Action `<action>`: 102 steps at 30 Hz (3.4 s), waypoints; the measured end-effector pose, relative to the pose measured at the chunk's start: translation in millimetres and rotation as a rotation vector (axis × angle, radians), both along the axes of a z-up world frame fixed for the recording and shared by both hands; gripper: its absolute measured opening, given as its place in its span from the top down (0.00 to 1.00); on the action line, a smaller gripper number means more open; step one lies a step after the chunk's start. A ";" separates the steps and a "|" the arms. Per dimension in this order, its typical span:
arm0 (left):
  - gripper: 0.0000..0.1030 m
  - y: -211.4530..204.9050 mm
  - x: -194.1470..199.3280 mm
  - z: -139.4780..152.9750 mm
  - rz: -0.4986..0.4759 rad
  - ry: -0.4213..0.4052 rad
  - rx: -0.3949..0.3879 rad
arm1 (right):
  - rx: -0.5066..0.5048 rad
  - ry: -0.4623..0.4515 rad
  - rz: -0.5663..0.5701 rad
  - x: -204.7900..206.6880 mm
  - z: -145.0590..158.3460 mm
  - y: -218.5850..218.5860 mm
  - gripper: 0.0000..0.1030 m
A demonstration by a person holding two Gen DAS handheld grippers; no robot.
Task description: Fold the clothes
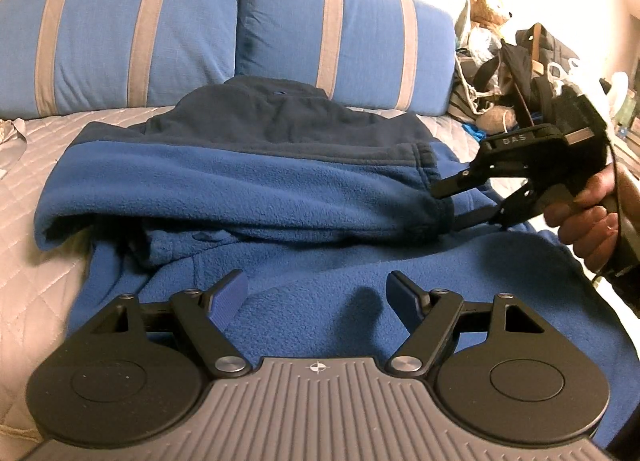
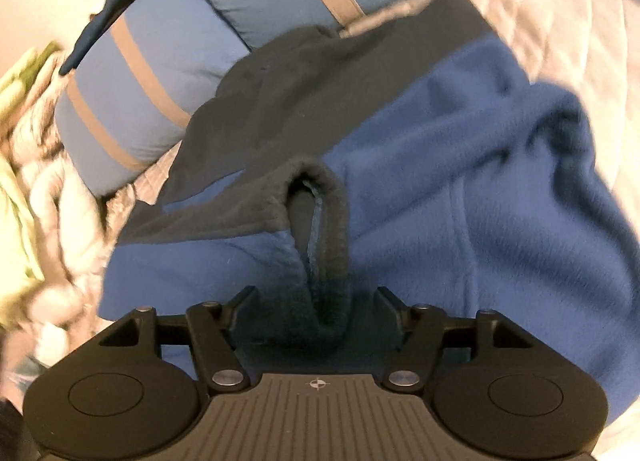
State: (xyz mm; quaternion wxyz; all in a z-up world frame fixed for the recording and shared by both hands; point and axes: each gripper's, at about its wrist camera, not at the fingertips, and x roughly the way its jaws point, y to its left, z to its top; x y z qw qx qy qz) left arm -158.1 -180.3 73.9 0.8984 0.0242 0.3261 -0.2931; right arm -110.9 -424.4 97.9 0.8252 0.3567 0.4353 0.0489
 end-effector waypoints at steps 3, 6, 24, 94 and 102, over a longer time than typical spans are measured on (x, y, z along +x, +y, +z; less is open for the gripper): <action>0.26 1.1 0.6 0.1 0.001 0.002 -0.007 | 0.096 0.039 -0.012 6.9 -12.9 -4.1 0.36; 0.26 0.5 0.6 -0.1 0.002 0.002 -0.006 | 0.174 0.090 -0.033 13.8 -23.7 -4.3 0.37; 0.26 9.7 1.1 1.6 0.068 0.003 -0.041 | 0.229 -0.057 -0.063 3.5 25.8 12.4 0.80; 0.80 72.5 148.4 -8.4 0.362 0.034 0.199 | 0.198 -0.371 -0.256 26.8 131.5 -92.3 0.86; 0.77 75.1 142.0 -7.3 0.338 0.024 0.177 | 0.241 -0.236 -0.280 -34.7 70.7 -104.7 0.87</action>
